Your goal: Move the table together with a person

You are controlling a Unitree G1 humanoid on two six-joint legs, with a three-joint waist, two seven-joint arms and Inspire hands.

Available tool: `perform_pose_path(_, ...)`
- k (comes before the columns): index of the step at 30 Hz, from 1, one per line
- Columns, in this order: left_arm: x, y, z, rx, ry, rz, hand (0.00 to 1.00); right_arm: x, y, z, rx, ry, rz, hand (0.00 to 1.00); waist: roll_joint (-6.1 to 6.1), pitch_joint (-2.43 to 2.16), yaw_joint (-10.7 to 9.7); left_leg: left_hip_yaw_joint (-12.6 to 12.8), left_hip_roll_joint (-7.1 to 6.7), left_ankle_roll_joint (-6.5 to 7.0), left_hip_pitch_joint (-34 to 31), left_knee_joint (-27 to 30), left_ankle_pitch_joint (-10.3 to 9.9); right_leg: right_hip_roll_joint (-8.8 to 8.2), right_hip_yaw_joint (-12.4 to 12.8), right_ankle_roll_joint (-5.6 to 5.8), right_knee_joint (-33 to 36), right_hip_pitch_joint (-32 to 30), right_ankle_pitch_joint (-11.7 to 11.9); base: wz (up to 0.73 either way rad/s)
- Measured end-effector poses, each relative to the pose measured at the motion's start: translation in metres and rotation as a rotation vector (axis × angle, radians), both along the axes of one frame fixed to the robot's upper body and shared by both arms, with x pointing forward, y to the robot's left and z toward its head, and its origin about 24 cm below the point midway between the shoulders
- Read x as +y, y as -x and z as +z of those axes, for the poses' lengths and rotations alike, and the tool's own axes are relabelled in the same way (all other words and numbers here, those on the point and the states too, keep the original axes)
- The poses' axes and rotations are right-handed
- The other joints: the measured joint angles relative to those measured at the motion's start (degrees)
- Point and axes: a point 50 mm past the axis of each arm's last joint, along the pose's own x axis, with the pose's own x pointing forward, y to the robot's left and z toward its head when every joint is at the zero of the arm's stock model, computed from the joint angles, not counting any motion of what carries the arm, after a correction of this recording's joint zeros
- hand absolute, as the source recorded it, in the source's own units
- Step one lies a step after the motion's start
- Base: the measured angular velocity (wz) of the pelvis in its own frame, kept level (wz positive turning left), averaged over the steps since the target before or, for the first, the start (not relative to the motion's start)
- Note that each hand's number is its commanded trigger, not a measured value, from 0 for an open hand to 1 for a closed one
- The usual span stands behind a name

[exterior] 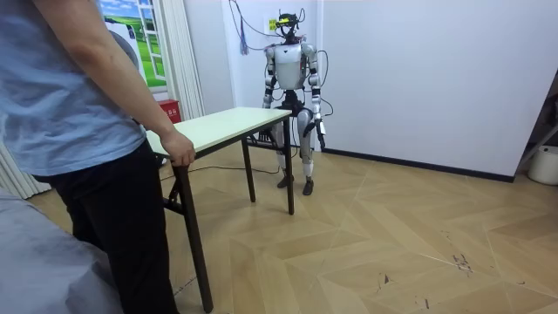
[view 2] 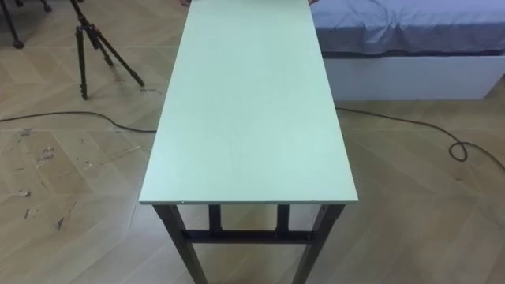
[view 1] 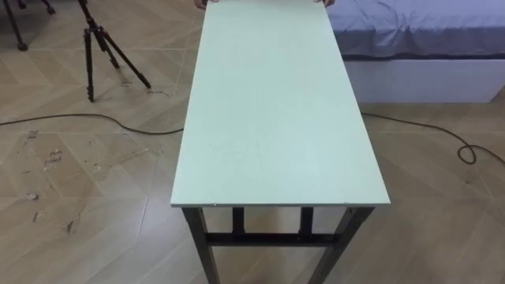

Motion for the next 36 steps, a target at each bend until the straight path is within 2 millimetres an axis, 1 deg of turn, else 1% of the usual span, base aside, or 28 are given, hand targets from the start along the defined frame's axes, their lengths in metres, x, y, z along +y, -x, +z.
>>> perform_pose_path(6,0.000,-0.001,0.000,-0.003,-0.001,-0.002,0.00,0.000,-0.001,0.000,-0.002,0.000,0.001,0.00,0.21,-0.02,0.0,0.0,-0.01,0.00,0.0,0.0,0.0,-0.01,0.0,0.00,0.0,0.0,0.0,0.00)
perform_pose_path(10,0.000,-0.001,0.000,-0.003,-0.001,0.000,0.00,0.000,-0.002,0.000,-0.006,-0.002,0.000,0.00,0.04,0.09,0.0,0.0,-0.02,0.00,0.2,-0.1,0.0,-0.01,0.1,0.00,-0.1,-0.1,0.0,0.00)
perform_pose_path(11,0.000,-0.001,0.000,-0.003,-0.001,0.000,0.00,0.000,-0.002,0.000,-0.006,-0.002,0.000,0.00,0.03,0.22,0.0,0.1,-0.02,0.00,0.6,-0.2,0.0,-0.02,0.1,0.00,-0.1,-0.2,0.0,0.00)
perform_pose_path(13,0.000,0.000,0.000,-0.003,0.008,0.018,0.00,0.000,-0.003,0.000,-0.006,-0.003,-0.005,0.00,-0.08,0.28,0.0,0.1,-0.02,0.00,0.8,-0.3,0.0,-0.02,0.2,0.00,-0.1,0.0,0.0,0.00)
perform_pose_path(14,-0.001,0.001,0.000,-0.004,0.019,0.038,0.00,-0.001,-0.003,0.000,-0.009,-0.004,-0.008,0.00,0.24,0.12,0.1,0.1,-0.03,0.00,0.9,-0.3,0.0,-0.04,0.2,0.00,-0.1,0.0,0.0,0.00)
perform_pose_path(15,-0.001,0.002,-0.001,-0.012,0.044,0.072,0.00,-0.001,-0.004,0.000,-0.013,-0.009,-0.023,0.00,-0.12,0.33,0.1,0.1,-0.04,0.00,0.9,-0.3,0.0,-0.05,0.1,0.01,-0.1,0.0,0.0,0.00)
perform_pose_path(16,-0.001,0.002,-0.001,-0.015,0.057,0.092,0.00,-0.001,-0.004,0.001,-0.017,-0.014,-0.033,0.00,0.11,0.19,0.1,0.1,-0.04,0.00,0.9,-0.3,0.0,-0.05,0.1,0.00,-0.1,0.0,0.0,0.00)
perform_pose_path(19,-0.001,0.007,-0.001,-0.024,0.119,0.152,0.00,-0.001,-0.004,0.001,-0.037,-0.053,-0.026,0.00,0.27,0.11,0.1,0.1,0.00,0.00,0.7,-0.1,0.0,-0.06,0.2,0.00,0.0,-0.2,0.0,0.00)
perform_pose_path(21,-0.001,0.002,-0.001,-0.053,0.181,0.187,0.00,0.000,-0.008,0.002,-0.066,-0.094,-0.026,0.00,0.45,-0.05,0.1,0.1,0.03,0.00,-0.3,0.1,0.0,-0.10,0.1,0.02,0.1,-1.0,0.0,0.00)
perform_pose_path(22,-0.001,0.001,-0.001,-0.063,0.202,0.200,0.00,0.000,-0.010,0.003,-0.078,-0.107,-0.038,0.00,0.49,-0.01,0.1,0.1,0.04,0.00,-0.4,0.2,0.0,-0.11,0.1,0.03,0.2,-1.1,0.0,0.00)
perform_pose_path(25,-0.003,-0.006,0.001,-0.145,0.320,0.327,0.00,-0.001,-0.022,0.007,-0.155,-0.157,-0.068,0.00,0.68,-0.02,0.0,0.0,0.05,0.01,-0.7,0.6,0.0,-0.17,0.0,0.04,0.4,-1.2,0.0,0.00)
perform_pose_path(27,-0.003,-0.015,0.004,-0.220,0.409,0.425,0.00,-0.002,-0.033,0.011,-0.228,-0.196,-0.090,0.00,0.74,0.00,-0.1,0.1,0.10,0.01,-1.1,0.9,0.0,-0.16,0.0,0.04,0.5,-1.6,0.0,0.00)
perform_pose_path(28,-0.003,-0.016,0.004,-0.235,0.432,0.444,0.00,-0.002,-0.035,0.012,-0.241,-0.207,-0.099,0.00,0.79,-0.01,0.0,0.1,0.10,0.01,-1.0,0.9,0.0,-0.16,0.0,0.04,0.6,-1.6,0.0,0.00)
perform_pose_path(34,-0.020,-0.029,0.013,-0.375,0.692,0.549,0.00,0.007,-0.050,0.027,-0.423,-0.357,-0.200,0.00,1.46,0.11,-0.1,0.0,0.10,0.01,-1.1,1.0,0.0,-0.17,0.1,0.04,1.0,-1.5,0.0,0.00)
perform_pose_path(36,-0.029,-0.038,0.021,-0.460,0.811,0.580,0.00,0.013,-0.054,0.033,-0.488,-0.421,-0.245,0.00,1.49,0.10,-0.1,0.0,0.21,0.01,-1.1,1.1,0.0,-0.12,0.1,0.04,1.1,-1.7,0.0,0.00)
